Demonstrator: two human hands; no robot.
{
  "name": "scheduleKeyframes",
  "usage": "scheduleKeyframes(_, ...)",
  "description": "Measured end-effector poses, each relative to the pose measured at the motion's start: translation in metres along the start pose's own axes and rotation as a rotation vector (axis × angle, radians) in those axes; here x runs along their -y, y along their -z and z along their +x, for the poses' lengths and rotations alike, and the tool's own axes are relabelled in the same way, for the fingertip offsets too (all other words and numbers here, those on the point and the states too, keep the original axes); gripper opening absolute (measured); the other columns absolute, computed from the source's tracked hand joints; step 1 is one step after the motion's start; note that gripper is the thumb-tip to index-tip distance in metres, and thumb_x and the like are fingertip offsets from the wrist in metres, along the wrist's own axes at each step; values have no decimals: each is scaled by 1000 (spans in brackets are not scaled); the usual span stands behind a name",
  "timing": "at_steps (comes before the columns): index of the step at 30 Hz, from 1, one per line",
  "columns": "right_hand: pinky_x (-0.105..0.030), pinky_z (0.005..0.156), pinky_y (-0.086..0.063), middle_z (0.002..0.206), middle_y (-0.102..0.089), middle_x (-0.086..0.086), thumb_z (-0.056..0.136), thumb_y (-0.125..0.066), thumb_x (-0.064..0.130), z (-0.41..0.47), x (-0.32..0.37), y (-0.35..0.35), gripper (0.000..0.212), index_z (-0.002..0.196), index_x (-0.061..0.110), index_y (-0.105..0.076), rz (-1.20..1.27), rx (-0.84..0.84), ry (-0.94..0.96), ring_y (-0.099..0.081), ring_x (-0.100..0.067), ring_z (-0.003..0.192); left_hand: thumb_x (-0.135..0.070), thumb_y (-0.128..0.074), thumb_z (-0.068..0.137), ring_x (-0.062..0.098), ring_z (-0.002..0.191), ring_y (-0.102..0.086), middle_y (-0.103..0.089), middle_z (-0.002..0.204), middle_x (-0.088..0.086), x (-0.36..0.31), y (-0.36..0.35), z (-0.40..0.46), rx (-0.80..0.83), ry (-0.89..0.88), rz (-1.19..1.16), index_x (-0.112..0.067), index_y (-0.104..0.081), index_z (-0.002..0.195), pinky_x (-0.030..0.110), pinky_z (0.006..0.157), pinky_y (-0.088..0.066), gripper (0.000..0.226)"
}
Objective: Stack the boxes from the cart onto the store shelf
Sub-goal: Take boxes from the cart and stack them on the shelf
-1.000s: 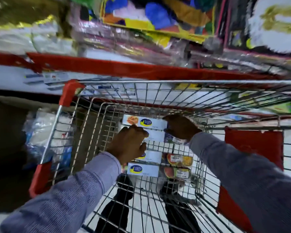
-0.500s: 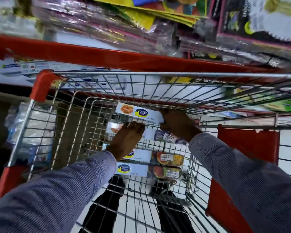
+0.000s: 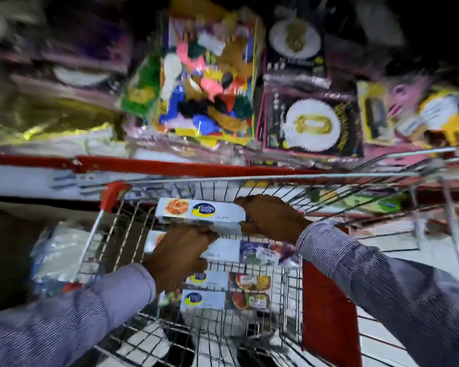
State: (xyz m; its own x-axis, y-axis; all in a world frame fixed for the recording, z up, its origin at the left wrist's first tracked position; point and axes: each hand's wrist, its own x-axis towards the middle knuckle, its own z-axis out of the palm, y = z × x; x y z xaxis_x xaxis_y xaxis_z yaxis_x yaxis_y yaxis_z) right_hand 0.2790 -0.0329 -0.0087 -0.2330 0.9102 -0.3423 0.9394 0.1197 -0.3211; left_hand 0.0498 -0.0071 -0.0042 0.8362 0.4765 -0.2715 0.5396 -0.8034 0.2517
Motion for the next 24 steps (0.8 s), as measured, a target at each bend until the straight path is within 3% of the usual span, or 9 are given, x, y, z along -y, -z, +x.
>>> scheduleKeyframes(4, -36, 77, -54, 105, -70, -11, 88, -64, 41, -31, 32, 93, 41, 119, 16, -54, -70, -91, 94, -64, -32, 96, -36, -81, 53, 29, 98, -70, -75, 109, 3, -15, 101, -40, -124, 14, -25, -29, -64, 118, 39, 74, -60, 67)
scheduleKeyframes(8, -36, 70, -56, 102, -72, -4, 87, -64, 46, -66, 63, 195, 41, 122, 27, -54, -117, -219, 125, -68, -25, 88, -50, -84, 36, 19, 88, -73, -78, 99, -6, -38, 205, -72, -329, 4, 107, -35, -71, 106, 26, 62, -59, 73)
scheduleKeyframes(11, -41, 75, -57, 106, -71, -5, 84, -61, 45, -92, 82, 265, 38, 119, 31, -52, -142, -315, 137, -67, -26, 92, -55, -82, 42, 24, 92, -70, -77, 99, -5, -52, 269, -83, -380, 36, 127, -38, -69, 103, 35, 67, -59, 65)
scheduleKeyframes(14, -37, 73, -54, 107, -71, -3, 85, -65, 39, -115, 98, 329, 34, 116, 31, -52, -157, -403, 145, -65, -23, 92, -67, -63, 46, 19, 89, -69, -76, 97, -13, -58, 321, -85, -481, 28, 187, -51, -64, 109, 27, 57, -49, 65)
scheduleKeyframes(17, -35, 75, -52, 110, -70, -5, 87, -66, 40, -126, 108, 379, 36, 118, 25, -55, -216, -493, 120, -64, -25, 96, -66, -64, 48, 10, 93, -67, -74, 104, -19, -65, 365, -85, -525, 8, 163, -54, -59, 115, 26, 63, -49, 68)
scheduleKeyframes(21, -38, 79, -50, 107, -65, -8, 86, -67, 30, -115, 104, 418, 27, 109, 20, -58, -244, -560, 131, -59, -25, 94, -60, -68, 49, 9, 86, -69, -76, 92, -13, -66, 402, -67, -553, 12, 139, -46, -64, 109, 30, 66, -53, 62)
scheduleKeyframes(24, -36, 81, -47, 106, -60, -13, 87, -66, 23, -93, 89, 439, 20, 105, 17, -60, -231, -599, 90, -54, -27, 96, -57, -74, 50, 12, 90, -68, -77, 98, -12, -64, 424, -53, -594, 17, 128, -46, -67, 109, 28, 64, -49, 60)
